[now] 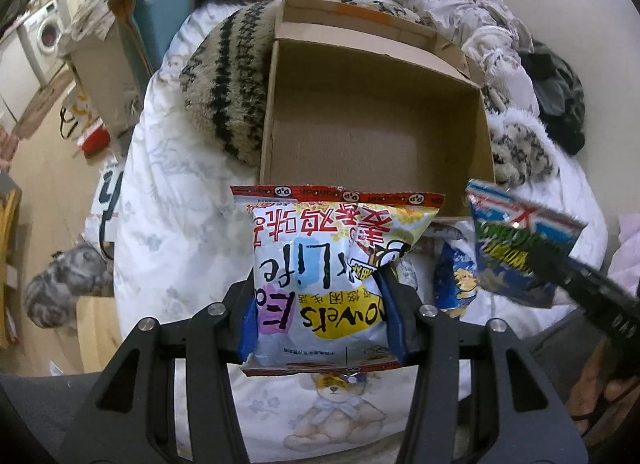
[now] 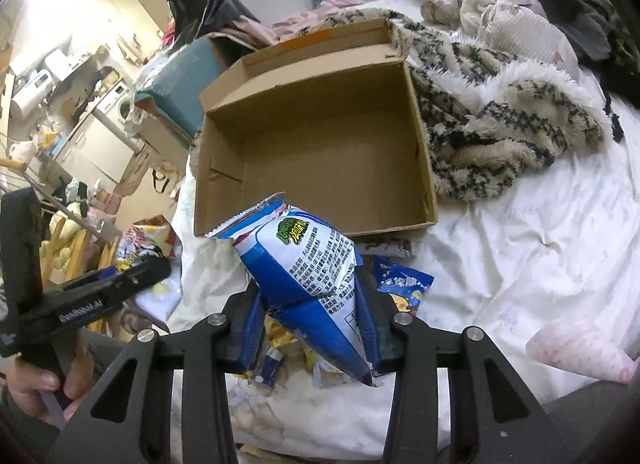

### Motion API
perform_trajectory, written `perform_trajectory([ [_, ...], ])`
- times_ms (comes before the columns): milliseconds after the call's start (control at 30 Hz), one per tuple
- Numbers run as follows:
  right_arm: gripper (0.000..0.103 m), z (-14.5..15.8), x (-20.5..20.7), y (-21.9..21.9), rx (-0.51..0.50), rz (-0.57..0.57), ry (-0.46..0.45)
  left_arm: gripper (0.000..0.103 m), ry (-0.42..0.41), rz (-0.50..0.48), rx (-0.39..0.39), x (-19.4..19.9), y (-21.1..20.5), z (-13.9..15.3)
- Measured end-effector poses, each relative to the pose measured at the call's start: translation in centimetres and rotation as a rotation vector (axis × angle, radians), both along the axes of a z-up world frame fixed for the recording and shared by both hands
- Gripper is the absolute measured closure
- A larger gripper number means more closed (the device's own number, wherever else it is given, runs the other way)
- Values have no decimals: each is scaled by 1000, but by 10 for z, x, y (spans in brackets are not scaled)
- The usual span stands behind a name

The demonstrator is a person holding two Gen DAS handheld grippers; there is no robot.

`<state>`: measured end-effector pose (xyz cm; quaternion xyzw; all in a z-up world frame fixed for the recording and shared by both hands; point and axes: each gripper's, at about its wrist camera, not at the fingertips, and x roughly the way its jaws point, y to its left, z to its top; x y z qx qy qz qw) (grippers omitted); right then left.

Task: Organize snacks
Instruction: 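Carry both held bags over the cardboard box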

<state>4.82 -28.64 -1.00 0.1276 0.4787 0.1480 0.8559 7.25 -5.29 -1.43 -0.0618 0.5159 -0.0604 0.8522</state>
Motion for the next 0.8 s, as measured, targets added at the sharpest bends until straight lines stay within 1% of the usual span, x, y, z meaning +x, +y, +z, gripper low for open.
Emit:
perform_trajectory([
  [133, 60, 6, -2, -8, 36, -27, -14, 57, -16, 1, 24, -7, 2, 1],
  [167, 60, 8, -2, -10, 46, -23, -22, 57, -25, 8, 39, -12, 3, 7],
  [333, 60, 17, -8, -15, 96, -12, -72, 57, -54, 61, 49, -48, -2, 41],
  [367, 60, 18, -10, -17, 113, -8, -80, 57, -59, 78, 40, -57, -6, 50],
  [467, 60, 24, -18, -23, 123, -3, -106, 57, -65, 85, 24, -69, -18, 63],
  [567, 60, 32, -29, -32, 143, 5, -135, 57, -93, 87, 45, -76, -36, 75],
  [667, 60, 34, -34, -36, 174, 17, -148, 57, -126, 87, 68, -87, -49, 86],
  [733, 60, 37, -35, -36, 198, 16, -161, 57, -117, 77, 82, -88, -56, 89],
  [800, 60, 43, -35, -34, 227, 14, -177, 57, -101, 55, 78, -87, -64, 91],
])
